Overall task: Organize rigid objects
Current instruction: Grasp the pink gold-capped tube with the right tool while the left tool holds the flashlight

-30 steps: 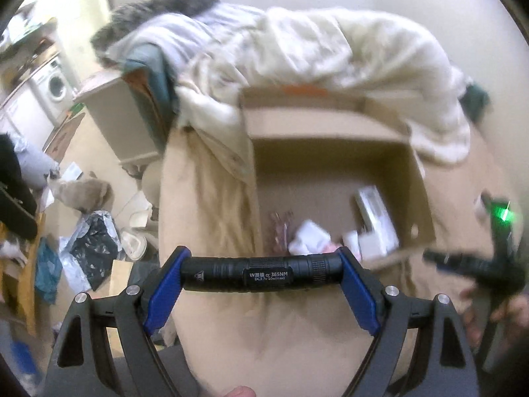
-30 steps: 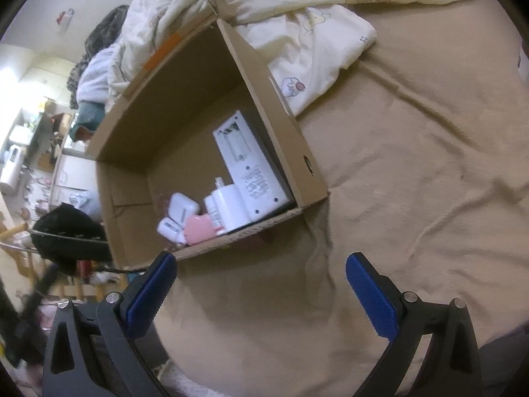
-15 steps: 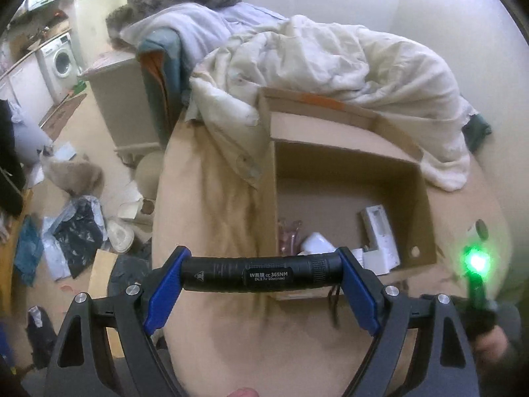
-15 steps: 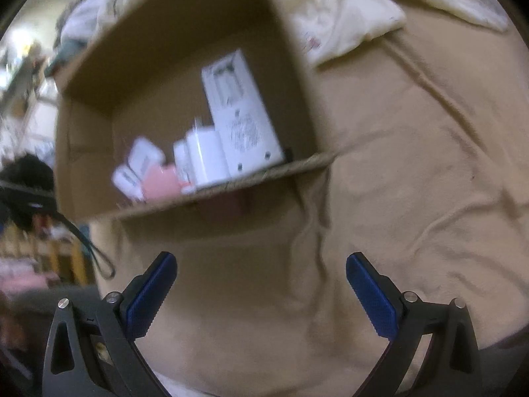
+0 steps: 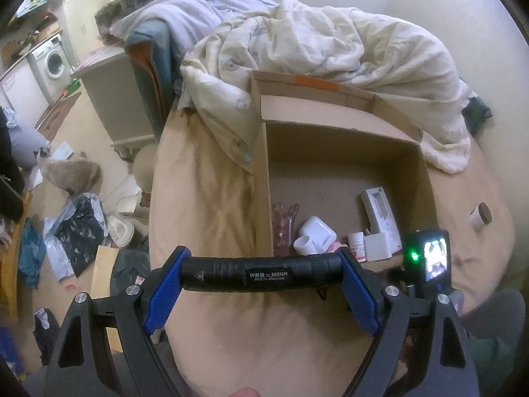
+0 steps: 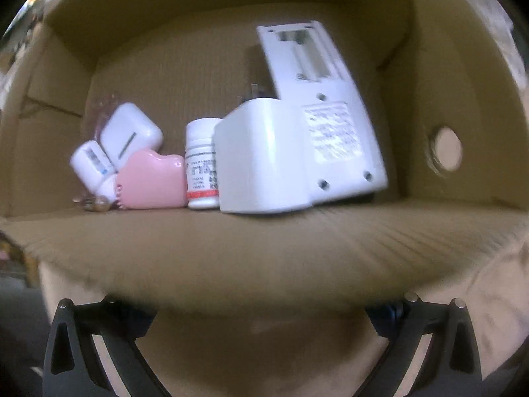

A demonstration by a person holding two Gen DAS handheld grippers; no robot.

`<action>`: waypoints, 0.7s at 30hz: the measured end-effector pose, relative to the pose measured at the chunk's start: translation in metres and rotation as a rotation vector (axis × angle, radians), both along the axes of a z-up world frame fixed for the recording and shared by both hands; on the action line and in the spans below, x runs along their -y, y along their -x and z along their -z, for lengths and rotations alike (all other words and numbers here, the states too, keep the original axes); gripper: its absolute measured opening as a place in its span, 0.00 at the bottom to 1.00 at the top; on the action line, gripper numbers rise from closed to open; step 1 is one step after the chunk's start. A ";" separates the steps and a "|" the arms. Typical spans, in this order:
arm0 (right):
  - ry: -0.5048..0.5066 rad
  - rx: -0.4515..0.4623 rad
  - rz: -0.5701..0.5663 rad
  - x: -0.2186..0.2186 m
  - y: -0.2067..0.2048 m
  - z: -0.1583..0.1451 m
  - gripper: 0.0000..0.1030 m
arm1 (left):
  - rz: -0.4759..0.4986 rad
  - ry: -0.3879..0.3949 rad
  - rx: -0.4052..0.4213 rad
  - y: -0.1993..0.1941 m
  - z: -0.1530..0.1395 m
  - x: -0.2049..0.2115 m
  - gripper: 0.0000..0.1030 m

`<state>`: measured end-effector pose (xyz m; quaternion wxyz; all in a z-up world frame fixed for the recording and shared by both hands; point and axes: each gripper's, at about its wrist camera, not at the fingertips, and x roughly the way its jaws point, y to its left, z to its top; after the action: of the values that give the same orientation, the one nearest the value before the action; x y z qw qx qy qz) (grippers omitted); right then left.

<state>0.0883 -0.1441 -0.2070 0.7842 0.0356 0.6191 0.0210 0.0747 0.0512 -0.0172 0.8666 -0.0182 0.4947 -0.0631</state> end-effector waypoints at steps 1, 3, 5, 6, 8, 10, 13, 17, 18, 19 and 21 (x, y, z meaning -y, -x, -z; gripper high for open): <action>0.015 0.013 -0.006 -0.003 -0.002 0.000 1.00 | 0.001 0.000 -0.002 0.000 0.001 0.000 0.83; 0.038 0.032 -0.005 -0.005 -0.005 0.002 1.00 | 0.004 0.000 -0.008 0.000 0.002 0.001 0.83; 0.050 0.045 0.005 -0.005 -0.007 0.004 1.00 | 0.007 -0.006 -0.010 0.000 0.003 0.002 0.83; 0.055 0.051 0.006 -0.005 -0.009 0.004 1.00 | 0.009 -0.013 -0.011 0.000 0.004 0.004 0.83; 0.056 0.050 0.014 -0.005 -0.011 0.005 1.00 | 0.003 -0.023 -0.011 -0.001 0.005 0.004 0.83; 0.048 0.045 0.020 -0.001 -0.014 0.005 1.00 | -0.020 -0.036 -0.002 -0.002 0.005 0.002 0.83; 0.041 0.056 0.019 -0.008 -0.024 0.007 1.00 | -0.050 -0.036 -0.011 -0.006 0.008 -0.002 0.83; 0.048 0.087 0.015 -0.011 -0.024 0.008 1.00 | -0.059 -0.047 -0.026 -0.009 0.013 -0.002 0.83; 0.049 0.087 0.011 -0.008 -0.021 0.008 1.00 | -0.059 -0.061 -0.024 -0.009 0.014 -0.001 0.83; 0.048 0.085 0.008 -0.008 -0.019 0.009 1.00 | -0.060 -0.068 -0.023 -0.009 0.014 0.000 0.83; 0.042 0.087 0.005 -0.011 -0.010 0.008 1.00 | -0.062 -0.084 -0.021 -0.010 0.016 0.000 0.83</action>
<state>0.0986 -0.1333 -0.2155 0.8109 0.0196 0.5847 0.0074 0.0842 0.0509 -0.0331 0.8628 0.0021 0.5053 -0.0150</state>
